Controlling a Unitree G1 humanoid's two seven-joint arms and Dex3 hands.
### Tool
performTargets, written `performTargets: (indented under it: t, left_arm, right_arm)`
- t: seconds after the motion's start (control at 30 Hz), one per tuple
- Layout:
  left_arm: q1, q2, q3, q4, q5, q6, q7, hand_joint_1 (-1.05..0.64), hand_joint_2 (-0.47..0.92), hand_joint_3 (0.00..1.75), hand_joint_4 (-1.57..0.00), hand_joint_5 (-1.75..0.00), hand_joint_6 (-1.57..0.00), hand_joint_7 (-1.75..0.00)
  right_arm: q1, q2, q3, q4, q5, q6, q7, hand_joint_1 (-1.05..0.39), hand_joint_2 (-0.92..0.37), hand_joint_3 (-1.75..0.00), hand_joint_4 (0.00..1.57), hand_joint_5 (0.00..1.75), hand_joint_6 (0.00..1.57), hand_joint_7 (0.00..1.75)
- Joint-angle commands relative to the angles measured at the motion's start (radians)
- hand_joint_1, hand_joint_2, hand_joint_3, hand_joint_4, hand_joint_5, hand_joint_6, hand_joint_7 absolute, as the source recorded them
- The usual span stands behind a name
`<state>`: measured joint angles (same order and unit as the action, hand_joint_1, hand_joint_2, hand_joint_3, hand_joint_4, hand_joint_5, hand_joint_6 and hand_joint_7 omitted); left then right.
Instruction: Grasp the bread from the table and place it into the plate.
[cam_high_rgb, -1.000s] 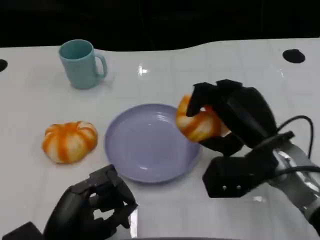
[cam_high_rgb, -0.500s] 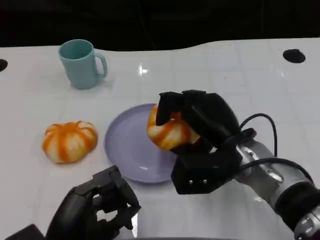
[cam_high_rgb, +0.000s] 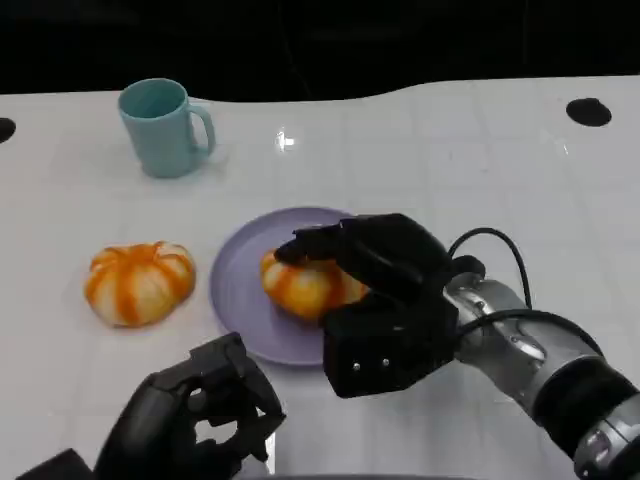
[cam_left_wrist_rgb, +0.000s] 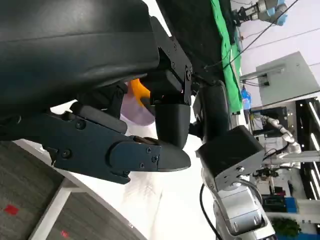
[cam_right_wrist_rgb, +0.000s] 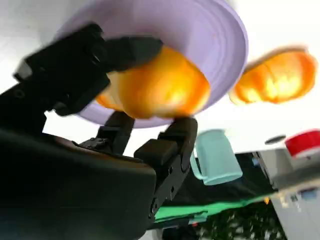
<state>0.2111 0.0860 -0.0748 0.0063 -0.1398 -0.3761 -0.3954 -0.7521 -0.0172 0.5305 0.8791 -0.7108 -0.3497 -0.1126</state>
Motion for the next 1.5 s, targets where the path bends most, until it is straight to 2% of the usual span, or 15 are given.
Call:
performTargets:
  t: [0.03, 0.3, 0.47, 0.67, 0.8, 0.97, 1.17, 1.2, 1.27, 1.3, 1.33, 1.37, 1.4, 1.43, 1.5]
  left_arm:
    - [0.003, 0.011, 0.004, -0.005, -0.005, 0.007, 0.004, -0.53, 0.92, 0.33, -0.67, -1.75, -0.58, -1.58]
    - [0.002, 0.011, 0.006, -0.005, -0.002, 0.005, 0.007, -0.53, 0.92, 0.34, -0.67, -1.75, -0.58, -1.58]
    - [0.002, 0.010, 0.006, -0.003, -0.002, 0.004, 0.007, -0.52, 0.92, 0.34, -0.68, -1.75, -0.58, -1.58]
    - [-0.007, 0.010, 0.007, 0.011, -0.008, -0.005, -0.001, -0.52, 0.92, 0.34, -0.68, -1.75, -0.58, -1.59]
    - [-0.008, 0.011, 0.009, 0.014, -0.003, -0.006, 0.004, -0.53, 0.92, 0.34, -0.68, -1.75, -0.58, -1.59]
    - [-0.008, 0.012, 0.011, 0.014, -0.011, 0.000, 0.001, -0.53, 0.92, 0.33, -0.68, -1.75, -0.58, -1.59]
    - [-0.010, 0.014, 0.015, 0.022, -0.010, -0.010, 0.000, -0.53, 0.92, 0.33, -0.68, -1.75, -0.58, -1.59]
    - [-0.011, 0.014, 0.015, 0.023, -0.010, -0.010, 0.000, -0.53, 0.92, 0.33, -0.68, -1.75, -0.58, -1.58]
    - [-0.011, 0.016, 0.016, 0.022, -0.009, -0.010, 0.000, -0.53, 0.92, 0.33, -0.68, -1.75, -0.58, -1.58]
    - [-0.011, 0.016, 0.017, 0.024, -0.011, -0.012, -0.003, -0.54, 0.92, 0.33, -0.67, -1.75, -0.58, -1.58]
    - [-0.011, 0.016, 0.017, 0.024, -0.012, -0.012, -0.003, -0.54, 0.92, 0.33, -0.67, -1.75, -0.57, -1.58]
    - [-0.012, 0.016, 0.018, 0.026, -0.013, -0.014, -0.004, -0.55, 0.92, 0.33, -0.67, -1.75, -0.58, -1.58]
    - [-0.012, 0.016, 0.018, 0.027, -0.015, -0.014, -0.005, -0.55, 0.92, 0.33, -0.67, -1.75, -0.58, -1.57]
    - [-0.012, 0.016, 0.019, 0.027, -0.016, -0.014, -0.005, -0.55, 0.92, 0.33, -0.67, -1.75, -0.58, -1.57]
    - [-0.012, 0.017, 0.019, 0.028, -0.017, -0.014, -0.007, -0.55, 0.92, 0.33, -0.67, -1.75, -0.58, -1.57]
  right_arm:
    - [-0.015, -0.026, 0.016, -0.048, -0.006, 0.035, 0.050, -0.67, -0.92, -0.27, 0.03, 0.35, 0.24, 0.00]
    - [0.016, -0.061, 0.020, -0.139, 0.000, 0.065, 0.107, -0.76, -0.92, -0.30, 0.00, 0.34, 0.19, 0.00]
    - [0.066, -0.111, -0.002, -0.247, 0.026, 0.053, 0.145, -0.75, -0.92, -0.27, 0.00, 0.36, 0.19, 0.01]
    - [0.147, -0.179, -0.048, -0.374, 0.078, -0.018, 0.138, -0.71, -0.92, -0.23, 0.01, 0.56, 0.26, 0.03]
    - [0.241, -0.229, -0.095, -0.458, 0.117, -0.109, 0.096, -0.62, -0.92, -0.18, 0.19, 0.71, 0.40, 0.10]
    - [0.353, -0.271, -0.153, -0.565, 0.175, -0.152, 0.102, -0.54, -0.92, -0.12, 0.34, 0.74, 0.48, 0.12]
    - [0.462, -0.295, -0.222, -0.641, 0.234, -0.211, 0.090, -0.47, -0.92, -0.09, 0.49, 0.79, 0.63, 0.19]
    - [0.481, -0.294, -0.236, -0.651, 0.247, -0.221, 0.085, -0.42, -0.91, -0.08, 0.56, 0.88, 0.71, 0.24]
    - [0.512, -0.287, -0.259, -0.664, 0.269, -0.238, 0.078, -0.37, -0.89, -0.06, 0.61, 1.00, 0.78, 0.32]
    - [0.526, -0.283, -0.269, -0.666, 0.283, -0.250, 0.072, -0.31, -0.88, -0.05, 0.67, 1.10, 0.84, 0.41]
    - [0.541, -0.279, -0.279, -0.666, 0.298, -0.262, 0.066, -0.27, -0.86, -0.07, 0.68, 1.20, 0.84, 0.54]
    - [0.555, -0.276, -0.288, -0.667, 0.310, -0.270, 0.065, -0.23, -0.81, -0.18, 0.70, 1.34, 0.82, 0.73]
    - [0.567, -0.277, -0.295, -0.668, 0.317, -0.280, 0.063, -0.19, -0.62, -0.57, 0.72, 1.44, 0.79, 0.93]
    - [0.577, -0.279, -0.301, -0.671, 0.320, -0.287, 0.063, -0.17, -0.48, -0.84, 0.73, 1.48, 0.79, 1.03]
    - [0.599, -0.284, -0.313, -0.681, 0.320, -0.298, 0.060, -0.15, -0.30, -1.16, 0.72, 1.58, 0.78, 1.19]
